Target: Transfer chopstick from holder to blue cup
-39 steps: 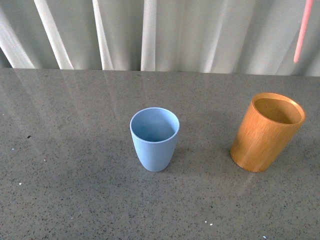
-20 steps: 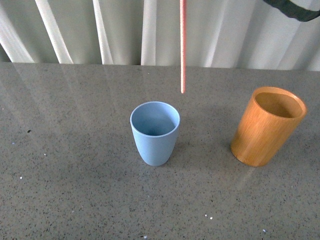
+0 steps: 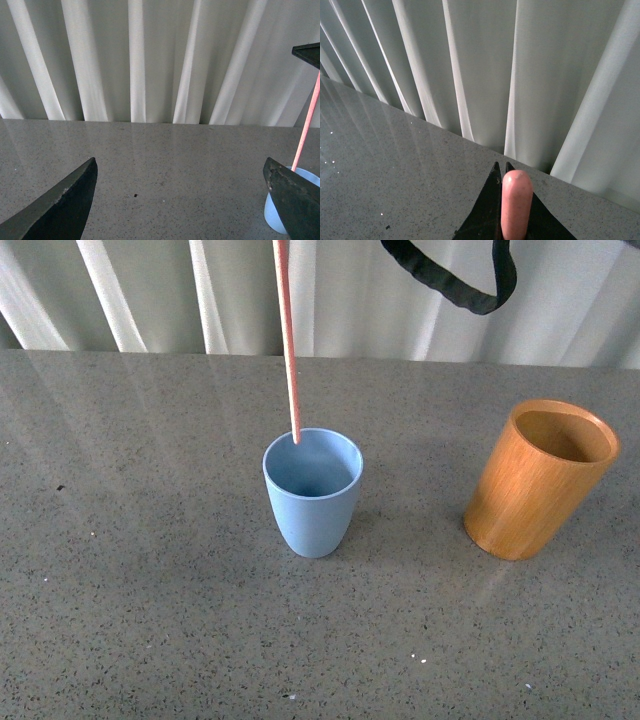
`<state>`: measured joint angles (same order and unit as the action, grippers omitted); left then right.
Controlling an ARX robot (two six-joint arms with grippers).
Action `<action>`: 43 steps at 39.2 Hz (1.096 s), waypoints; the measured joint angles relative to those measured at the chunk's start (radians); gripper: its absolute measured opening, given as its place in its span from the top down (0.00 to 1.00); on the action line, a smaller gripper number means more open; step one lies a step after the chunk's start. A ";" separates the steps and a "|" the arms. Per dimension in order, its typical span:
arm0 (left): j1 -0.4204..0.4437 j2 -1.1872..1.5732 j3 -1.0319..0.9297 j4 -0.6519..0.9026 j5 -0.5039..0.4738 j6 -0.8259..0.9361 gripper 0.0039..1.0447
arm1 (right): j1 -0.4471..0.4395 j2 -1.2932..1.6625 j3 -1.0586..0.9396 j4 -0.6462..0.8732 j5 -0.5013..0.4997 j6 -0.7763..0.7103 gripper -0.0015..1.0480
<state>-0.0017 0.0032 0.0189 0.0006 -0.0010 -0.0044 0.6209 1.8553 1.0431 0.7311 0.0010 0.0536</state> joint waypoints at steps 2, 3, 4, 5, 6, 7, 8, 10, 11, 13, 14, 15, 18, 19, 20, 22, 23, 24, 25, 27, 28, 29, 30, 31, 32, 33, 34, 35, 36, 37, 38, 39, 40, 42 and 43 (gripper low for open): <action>0.000 0.000 0.000 0.000 0.000 0.000 0.06 | 0.001 0.007 0.002 0.000 -0.001 0.000 0.99; 0.000 0.000 0.000 0.000 0.000 0.000 0.06 | 0.002 0.012 0.002 0.002 -0.002 0.000 0.99; 0.000 0.000 0.000 0.000 0.000 0.000 0.06 | 0.002 0.015 0.002 0.005 -0.003 0.000 0.99; 0.000 0.000 0.000 0.000 0.000 0.000 0.06 | 0.002 0.019 0.002 0.007 -0.003 0.000 0.99; 0.000 0.000 0.000 0.000 0.000 0.000 0.06 | 0.002 0.021 0.002 0.010 -0.003 0.000 0.99; 0.000 0.000 0.000 0.000 0.000 0.000 0.06 | 0.002 0.026 0.002 0.013 -0.003 0.000 0.99; 0.000 0.000 0.000 0.000 0.000 0.000 0.06 | 0.002 0.029 0.002 0.016 -0.003 0.000 0.99; 0.000 0.000 0.000 0.000 0.000 0.000 0.06 | 0.002 0.039 0.002 0.027 -0.004 0.001 0.99; 0.000 0.000 0.000 0.000 0.000 0.000 0.06 | 0.002 0.043 0.002 0.030 -0.004 0.001 0.99; 0.000 0.000 0.000 0.000 0.000 0.000 0.06 | 0.002 0.051 0.001 0.035 -0.003 0.002 0.99; 0.000 0.000 0.000 0.000 0.000 0.000 0.06 | 0.002 0.055 0.001 0.038 -0.003 0.003 0.99; 0.000 0.000 0.000 0.000 0.000 0.000 0.06 | 0.002 0.061 0.001 0.041 -0.003 0.003 0.99; 0.000 0.000 0.000 0.000 0.000 0.000 0.06 | 0.001 0.073 -0.003 0.051 -0.003 0.004 0.99; 0.000 0.000 0.000 0.000 0.000 0.000 0.06 | 0.001 0.079 -0.006 0.053 -0.003 0.004 0.99; 0.000 0.000 0.000 0.000 0.000 0.000 0.06 | 0.001 0.083 -0.008 0.056 -0.003 0.004 0.99; 0.000 0.000 0.000 0.000 0.000 0.000 0.06 | 0.000 0.093 -0.013 0.061 -0.001 0.004 0.99; 0.000 0.000 0.000 0.000 0.000 0.000 0.06 | 0.000 0.098 -0.014 0.061 -0.001 0.006 0.99; 0.000 0.000 0.000 0.000 0.000 0.000 0.06 | 0.000 0.101 -0.016 0.061 0.000 0.008 0.99; 0.000 0.000 0.000 0.000 0.000 0.000 0.06 | 0.000 0.105 -0.019 0.063 0.003 0.010 0.99; 0.000 0.000 0.000 0.000 0.000 0.000 0.06 | -0.002 0.116 -0.024 0.069 0.014 0.021 0.93; 0.000 0.000 0.000 0.000 0.000 0.000 0.06 | -0.003 0.118 -0.027 0.069 0.019 0.030 0.88; 0.000 0.000 0.000 0.000 0.000 0.000 0.06 | -0.003 0.118 -0.028 0.069 0.020 0.033 0.86; 0.000 0.000 0.000 0.000 0.000 0.000 0.06 | -0.005 0.118 -0.032 0.073 0.032 0.044 0.81; 0.000 0.000 0.000 0.000 0.000 0.000 0.06 | -0.006 0.118 -0.035 0.072 0.040 0.052 0.76; 0.000 0.000 0.000 0.000 0.000 0.000 0.06 | -0.007 0.118 -0.038 0.072 0.045 0.060 0.73; 0.000 0.000 0.000 0.000 0.000 0.000 0.06 | -0.008 0.117 -0.039 0.072 0.047 0.063 0.71; 0.000 0.000 0.000 0.000 0.000 0.000 0.06 | -0.009 0.116 -0.043 0.073 0.048 0.066 0.68; 0.000 0.000 0.000 0.000 0.000 0.000 0.06 | -0.011 0.113 -0.050 0.073 0.051 0.070 0.64; 0.000 0.000 0.000 0.000 0.000 0.000 0.06 | -0.012 0.110 -0.057 0.073 0.053 0.074 0.61; 0.000 0.000 0.000 0.000 0.000 0.000 0.06 | -0.014 0.105 -0.065 0.073 0.055 0.077 0.58; 0.000 0.000 0.000 0.000 0.000 0.000 0.06 | -0.017 0.099 -0.074 0.073 0.056 0.080 0.54; 0.000 0.000 0.000 0.000 0.000 0.000 0.06 | -0.019 0.090 -0.083 0.073 0.060 0.083 0.51; 0.000 0.000 0.000 0.000 0.000 0.000 0.06 | -0.025 0.074 -0.098 0.073 0.066 0.084 0.46; 0.000 0.000 0.000 0.000 0.000 0.000 0.06 | -0.035 0.036 -0.125 0.072 0.079 0.084 0.37; 0.000 0.000 0.000 0.000 0.000 0.000 0.06 | -0.040 0.016 -0.137 0.072 0.086 0.084 0.34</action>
<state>-0.0017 0.0032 0.0189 0.0006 -0.0010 -0.0040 0.5804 1.8717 0.9066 0.8032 0.0868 0.1371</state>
